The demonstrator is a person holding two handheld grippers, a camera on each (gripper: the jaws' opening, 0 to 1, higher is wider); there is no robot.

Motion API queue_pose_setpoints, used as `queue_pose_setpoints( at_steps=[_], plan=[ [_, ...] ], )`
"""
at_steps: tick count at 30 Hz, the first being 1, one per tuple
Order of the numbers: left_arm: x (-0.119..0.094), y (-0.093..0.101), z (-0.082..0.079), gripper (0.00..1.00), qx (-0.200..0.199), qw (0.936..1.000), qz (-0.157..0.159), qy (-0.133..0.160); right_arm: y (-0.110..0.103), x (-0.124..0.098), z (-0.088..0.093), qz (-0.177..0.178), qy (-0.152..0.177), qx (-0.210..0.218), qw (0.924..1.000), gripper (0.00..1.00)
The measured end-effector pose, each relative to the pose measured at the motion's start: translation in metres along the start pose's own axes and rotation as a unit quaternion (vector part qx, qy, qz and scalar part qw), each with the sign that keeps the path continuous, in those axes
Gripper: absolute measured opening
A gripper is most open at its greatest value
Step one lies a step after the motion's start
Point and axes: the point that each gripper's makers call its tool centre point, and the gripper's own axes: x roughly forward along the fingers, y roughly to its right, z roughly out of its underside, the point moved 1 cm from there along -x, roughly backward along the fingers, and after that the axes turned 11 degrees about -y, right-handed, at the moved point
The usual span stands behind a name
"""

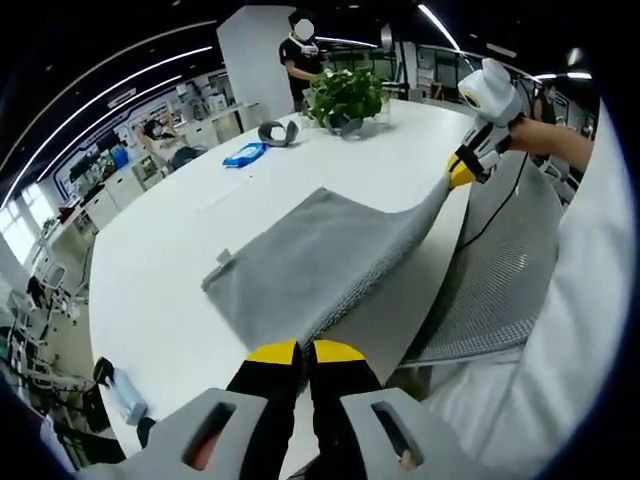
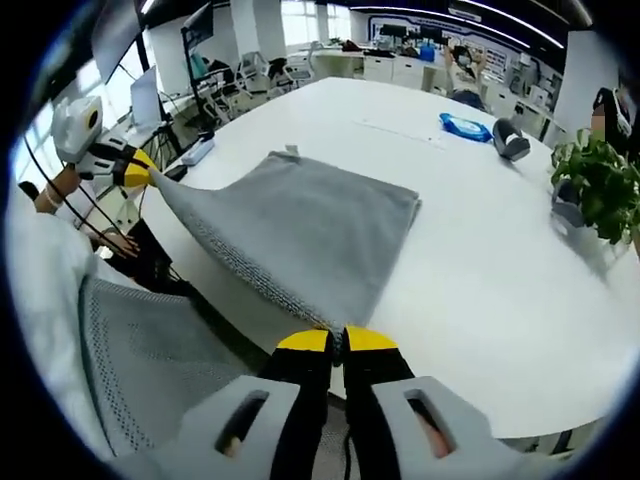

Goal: Fold the towel on the table until its edges align and the towel forms a compact rectangular stack.

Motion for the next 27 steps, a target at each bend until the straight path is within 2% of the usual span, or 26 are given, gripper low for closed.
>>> queue_pose_setpoints(
  at_steps=[4, 9, 15, 20, 27],
  plan=[
    [-0.008, -0.001, -0.008, 0.04, 0.000, 1.0000, 0.002, 0.001, 0.004, -0.009, -0.010, 0.010, 0.009, -0.010, 0.9999, 0.01],
    [-0.014, -0.007, -0.019, 0.04, 0.018, 0.9998, -0.012, 0.002, 0.013, -0.016, -0.025, 0.026, 0.022, -0.020, 0.9992, 0.01],
    [-0.015, -0.018, -0.029, 0.04, 0.016, 0.9996, -0.015, 0.017, 0.022, -0.020, -0.040, 0.039, 0.035, -0.029, 0.9982, 0.01],
    [-0.013, -0.030, -0.034, 0.04, 0.013, 0.9994, -0.021, 0.022, 0.028, -0.018, -0.055, 0.047, 0.048, -0.036, 0.9971, 0.01],
    [-0.012, -0.057, -0.049, 0.03, 0.015, 0.9983, -0.043, 0.036, 0.043, -0.011, -0.073, 0.065, 0.055, -0.043, 0.9955, 0.01]
  ],
)
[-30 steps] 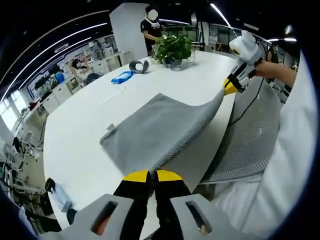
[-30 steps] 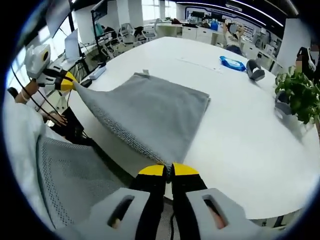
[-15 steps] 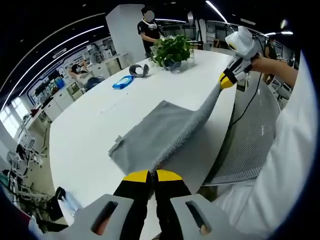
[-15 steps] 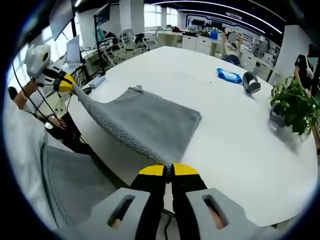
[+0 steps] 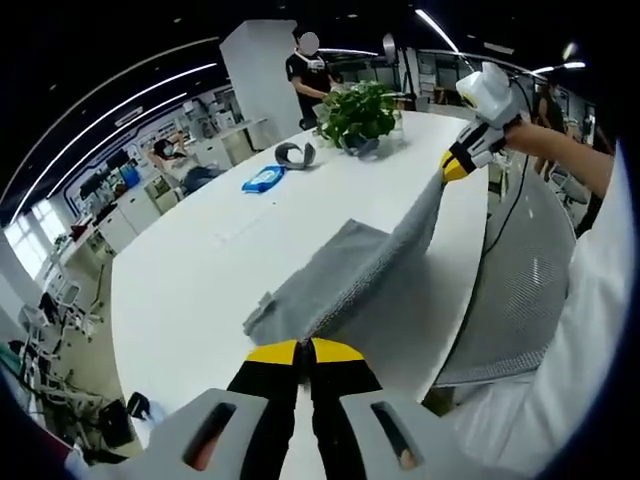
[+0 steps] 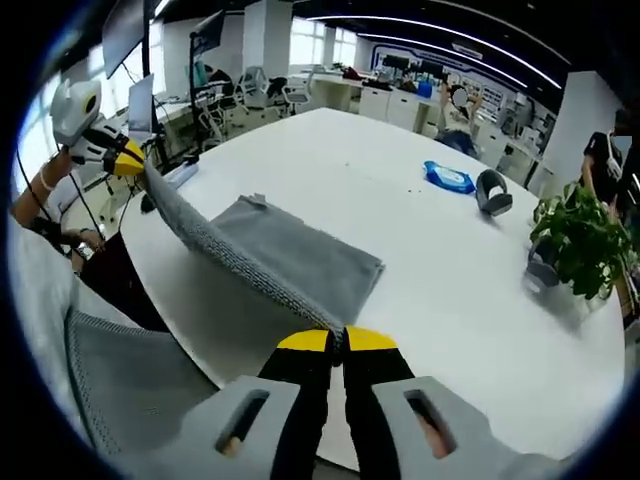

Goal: Fold the towel on the table until its edges align and the towel forms a compact rectangular stack.

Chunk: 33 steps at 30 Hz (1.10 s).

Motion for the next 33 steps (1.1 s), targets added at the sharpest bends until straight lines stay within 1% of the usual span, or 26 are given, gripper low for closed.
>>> queue_pose_setpoints(
  at_steps=[2, 4, 5, 6, 7, 8, 9, 10, 12, 13, 14, 16, 19, 22, 25, 27, 29, 33],
  plan=[
    [0.002, -0.007, -0.001, 0.02, 0.000, 1.0000, -0.006, 0.001, 0.003, 0.003, -0.004, 0.006, -0.002, -0.008, 1.0000, 0.01],
    [0.003, -0.022, -0.002, 0.01, -0.003, 0.9993, -0.036, 0.002, 0.007, 0.005, -0.008, 0.016, -0.005, -0.017, 0.9997, 0.01],
    [0.003, -0.028, -0.002, 0.01, 0.000, 0.9993, -0.039, 0.002, 0.008, 0.007, -0.009, 0.020, -0.010, -0.026, 0.9994, 0.01],
    [0.004, -0.033, -0.003, 0.01, -0.008, 0.9992, -0.038, 0.004, 0.008, 0.009, -0.011, 0.021, -0.010, -0.030, 0.9993, 0.01],
    [0.007, -0.036, -0.006, 0.01, -0.037, 0.9988, -0.029, 0.017, 0.008, 0.009, -0.014, 0.021, -0.007, -0.028, 0.9994, 0.01],
    [0.010, -0.036, -0.009, 0.01, -0.050, 0.9982, -0.016, 0.027, 0.005, 0.012, -0.021, 0.007, 0.007, -0.015, 0.9998, 0.01],
    [0.014, -0.032, -0.010, 0.01, -0.063, 0.9974, 0.003, 0.034, 0.000, 0.014, -0.024, -0.009, 0.011, 0.001, 0.9999, 0.01],
    [0.017, -0.034, -0.008, 0.01, -0.063, 0.9977, 0.000, 0.026, -0.001, 0.016, -0.024, -0.015, 0.006, 0.005, 0.9998, 0.01],
    [0.021, -0.033, -0.008, 0.01, -0.058, 0.9978, -0.009, 0.029, -0.002, 0.023, -0.025, -0.003, -0.006, -0.017, 0.9998, 0.01],
    [0.023, -0.031, -0.008, 0.01, -0.057, 0.9979, -0.008, 0.028, 0.000, 0.024, -0.026, 0.014, -0.009, -0.040, 0.9991, 0.01],
    [0.025, -0.029, -0.007, 0.01, -0.057, 0.9980, -0.004, 0.026, -0.001, 0.025, -0.027, 0.016, -0.007, -0.046, 0.9988, 0.01],
    [0.029, -0.024, -0.004, 0.01, -0.055, 0.9983, 0.002, 0.019, -0.002, 0.026, -0.028, 0.010, -0.005, -0.041, 0.9991, 0.01],
    [0.036, -0.022, 0.001, 0.01, -0.042, 0.9990, -0.005, 0.015, -0.001, 0.026, -0.029, 0.006, -0.004, -0.036, 0.9993, 0.01],
    [0.043, -0.018, 0.003, 0.01, -0.037, 0.9992, -0.001, 0.012, -0.001, 0.026, -0.027, 0.005, -0.005, -0.033, 0.9994, 0.01],
    [0.051, -0.012, 0.001, 0.01, -0.037, 0.9990, 0.013, 0.020, -0.001, 0.025, -0.024, 0.004, -0.006, -0.032, 0.9995, 0.01],
    [0.057, -0.009, -0.001, 0.05, -0.033, 0.9987, 0.022, 0.031, 0.000, 0.025, -0.023, 0.004, -0.007, -0.030, 0.9995, 0.01],
    [0.063, -0.006, -0.003, 0.08, -0.038, 0.9980, 0.036, 0.035, 0.000, 0.025, -0.022, 0.003, -0.007, -0.028, 0.9996, 0.01],
    [0.076, -0.003, -0.002, 0.12, -0.042, 0.9971, 0.051, 0.037, 0.000, 0.025, -0.021, 0.003, -0.010, -0.026, 0.9996, 0.01]
  ],
)
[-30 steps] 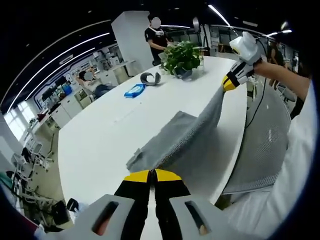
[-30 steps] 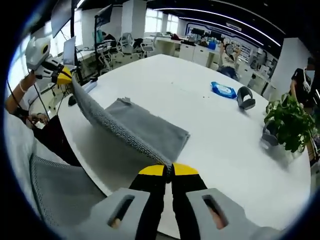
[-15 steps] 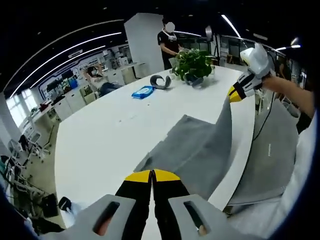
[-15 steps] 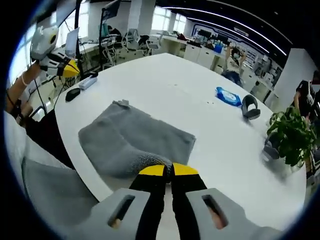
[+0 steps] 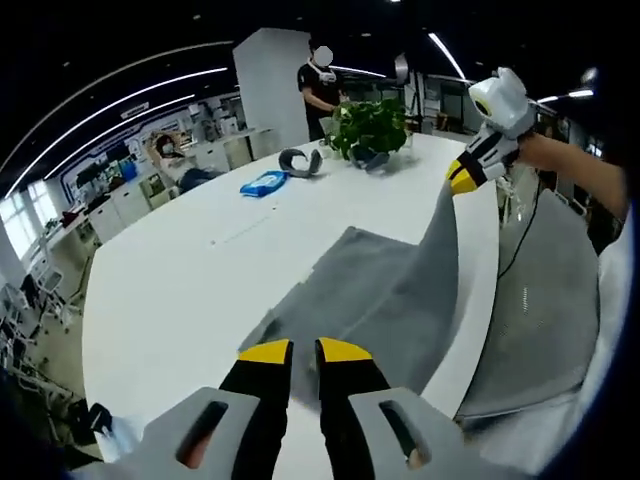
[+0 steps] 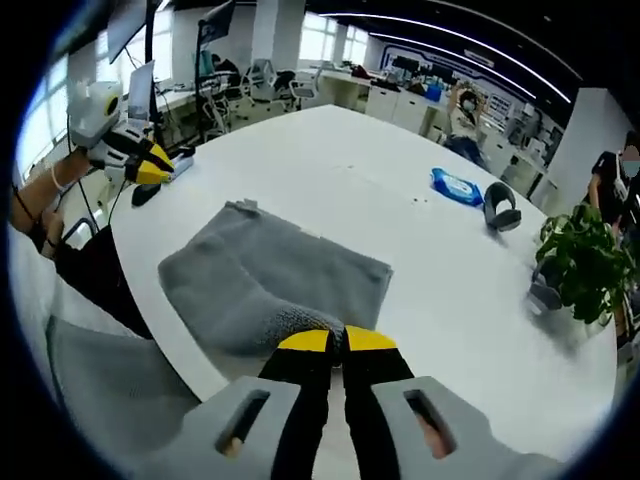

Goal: Fold the towel on the table until its edges align and the towel forms a compact rectangular stack.

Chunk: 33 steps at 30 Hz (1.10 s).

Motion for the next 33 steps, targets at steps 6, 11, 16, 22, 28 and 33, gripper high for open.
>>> queue_pose_setpoints(
  at_steps=[6, 11, 16, 22, 28, 33],
  plan=[
    [0.025, 0.002, 0.008, 0.15, -0.005, 0.9997, 0.022, -0.008, -0.001, 0.001, 0.004, 0.000, -0.004, 0.003, 1.0000, 0.01],
    [0.052, 0.009, 0.021, 0.15, -0.034, 0.9971, 0.064, -0.024, -0.002, 0.001, 0.007, 0.000, -0.008, 0.005, 1.0000, 0.01],
    [0.071, 0.012, 0.034, 0.15, -0.025, 0.9965, 0.069, -0.041, -0.003, 0.000, 0.009, 0.003, -0.011, 0.007, 0.9999, 0.01],
    [0.092, 0.010, 0.046, 0.15, -0.018, 0.9957, 0.062, -0.066, -0.005, -0.002, 0.013, 0.003, -0.013, 0.008, 0.9999, 0.01],
    [0.109, 0.012, 0.051, 0.14, -0.031, 0.9944, 0.063, -0.080, -0.004, -0.002, 0.017, 0.004, -0.015, 0.015, 0.9998, 0.01],
    [0.118, 0.014, 0.050, 0.14, -0.039, 0.9937, 0.065, -0.082, -0.004, -0.002, 0.020, 0.003, -0.017, 0.017, 0.9997, 0.01]
  ],
)
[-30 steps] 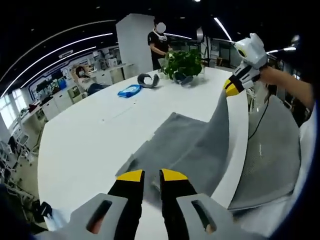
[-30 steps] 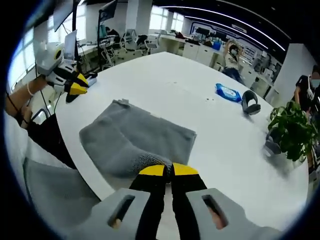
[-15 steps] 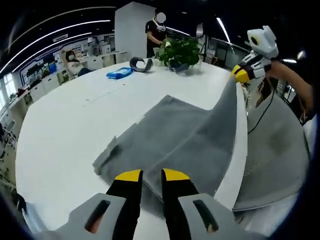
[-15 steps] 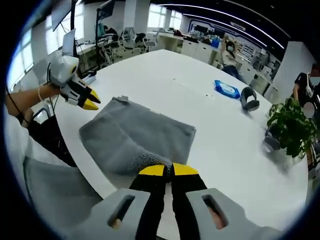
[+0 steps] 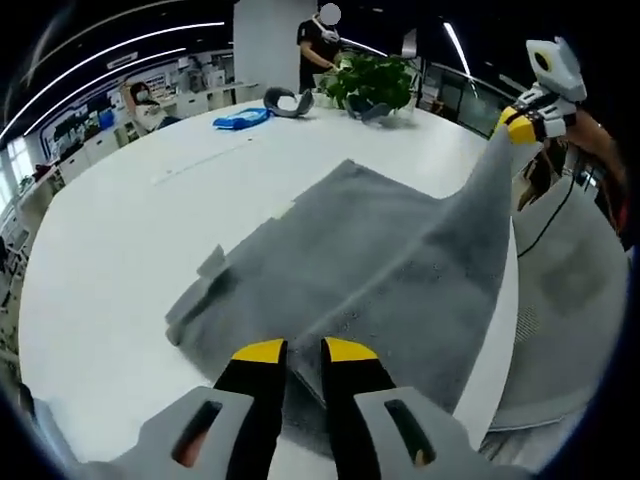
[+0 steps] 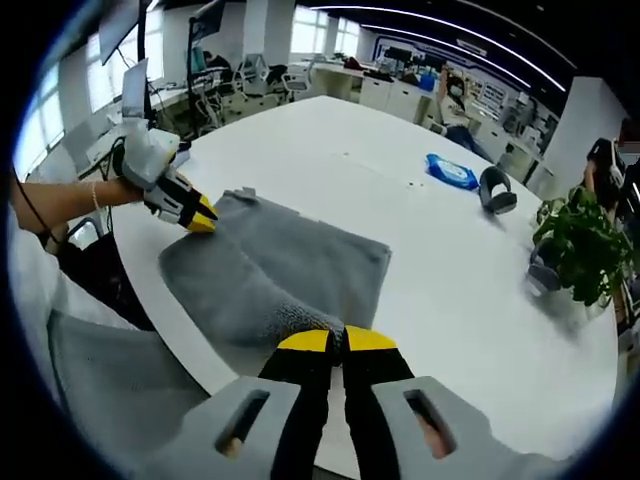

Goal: Fold the towel on the table until its edges align and the towel forms a compact rectangular stack.

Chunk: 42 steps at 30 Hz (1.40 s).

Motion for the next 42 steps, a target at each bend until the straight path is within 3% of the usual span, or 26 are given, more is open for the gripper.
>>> queue_pose_setpoints(
  at_steps=[4, 16, 26, 35, 42],
  plan=[
    [0.006, 0.002, 0.004, 0.13, 0.015, 0.9997, -0.004, -0.017, 0.000, 0.000, 0.001, 0.000, -0.002, 0.000, 1.0000, 0.01],
    [-0.005, 0.005, 0.009, 0.04, 0.008, 0.9998, -0.008, -0.017, 0.000, 0.001, 0.001, 0.001, 0.001, 0.003, 1.0000, 0.01],
    [-0.045, 0.010, 0.010, 0.04, -0.021, 0.9987, -0.044, 0.016, 0.002, -0.001, 0.005, 0.005, 0.001, 0.002, 1.0000, 0.01],
    [-0.080, 0.009, 0.008, 0.04, 0.006, 0.9957, -0.088, 0.027, 0.005, 0.004, 0.005, 0.008, -0.002, -0.006, 0.9999, 0.01],
    [-0.103, 0.001, -0.001, 0.04, 0.016, 0.9924, -0.115, 0.041, 0.015, 0.011, -0.003, 0.017, -0.010, -0.039, 0.9990, 0.01]
  ],
)
